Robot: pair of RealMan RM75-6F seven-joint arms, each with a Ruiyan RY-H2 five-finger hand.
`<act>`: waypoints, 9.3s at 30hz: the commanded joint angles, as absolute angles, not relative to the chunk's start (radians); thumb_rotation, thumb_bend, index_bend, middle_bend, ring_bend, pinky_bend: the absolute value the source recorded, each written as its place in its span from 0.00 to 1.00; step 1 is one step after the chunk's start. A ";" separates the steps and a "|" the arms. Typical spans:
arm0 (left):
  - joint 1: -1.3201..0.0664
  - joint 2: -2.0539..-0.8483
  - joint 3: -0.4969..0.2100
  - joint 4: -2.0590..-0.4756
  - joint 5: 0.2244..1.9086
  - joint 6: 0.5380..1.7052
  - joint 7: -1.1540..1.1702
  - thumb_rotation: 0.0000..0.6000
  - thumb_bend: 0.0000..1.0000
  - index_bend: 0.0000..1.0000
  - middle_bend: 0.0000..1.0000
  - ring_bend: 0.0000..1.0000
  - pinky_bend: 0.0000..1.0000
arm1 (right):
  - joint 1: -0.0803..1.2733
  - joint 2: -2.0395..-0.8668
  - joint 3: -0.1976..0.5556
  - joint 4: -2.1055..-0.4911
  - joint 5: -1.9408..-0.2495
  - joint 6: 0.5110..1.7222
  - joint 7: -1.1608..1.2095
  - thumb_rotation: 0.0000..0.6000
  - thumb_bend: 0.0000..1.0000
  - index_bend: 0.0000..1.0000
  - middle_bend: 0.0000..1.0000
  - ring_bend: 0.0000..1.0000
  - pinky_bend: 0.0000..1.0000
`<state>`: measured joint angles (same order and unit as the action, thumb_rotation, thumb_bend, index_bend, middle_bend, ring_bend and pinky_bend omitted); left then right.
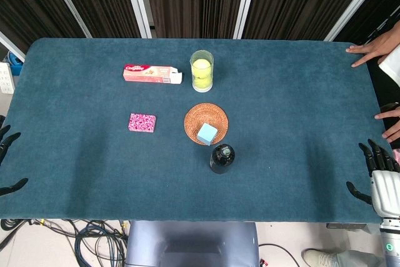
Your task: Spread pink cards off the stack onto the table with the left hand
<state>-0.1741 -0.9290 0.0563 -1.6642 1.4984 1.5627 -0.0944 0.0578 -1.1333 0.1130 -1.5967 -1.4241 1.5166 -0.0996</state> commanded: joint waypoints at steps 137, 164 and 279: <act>-1.146 -1.519 -0.068 -1.184 0.359 0.660 0.509 1.00 0.26 0.50 0.17 0.00 0.00 | 0.066 -1.120 0.120 -1.579 -1.384 1.466 -0.048 1.00 0.19 0.10 0.04 0.08 0.21; -1.131 -1.483 -0.084 -1.240 0.397 0.688 0.493 1.00 0.26 0.51 0.18 0.00 0.00 | 0.067 -1.119 0.119 -1.583 -1.381 1.463 -0.051 1.00 0.19 0.10 0.04 0.08 0.21; -1.159 -1.442 -0.095 -1.304 0.245 0.694 0.574 1.00 0.12 0.35 0.14 0.00 0.00 | 0.059 -1.113 0.131 -1.581 -1.357 1.461 -0.032 1.00 0.19 0.10 0.04 0.08 0.21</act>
<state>-1.1538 -1.4315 -0.0992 -1.3153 0.2450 0.7008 0.5705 0.0594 -1.1126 0.1308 -1.5812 -1.3571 1.4614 -0.0320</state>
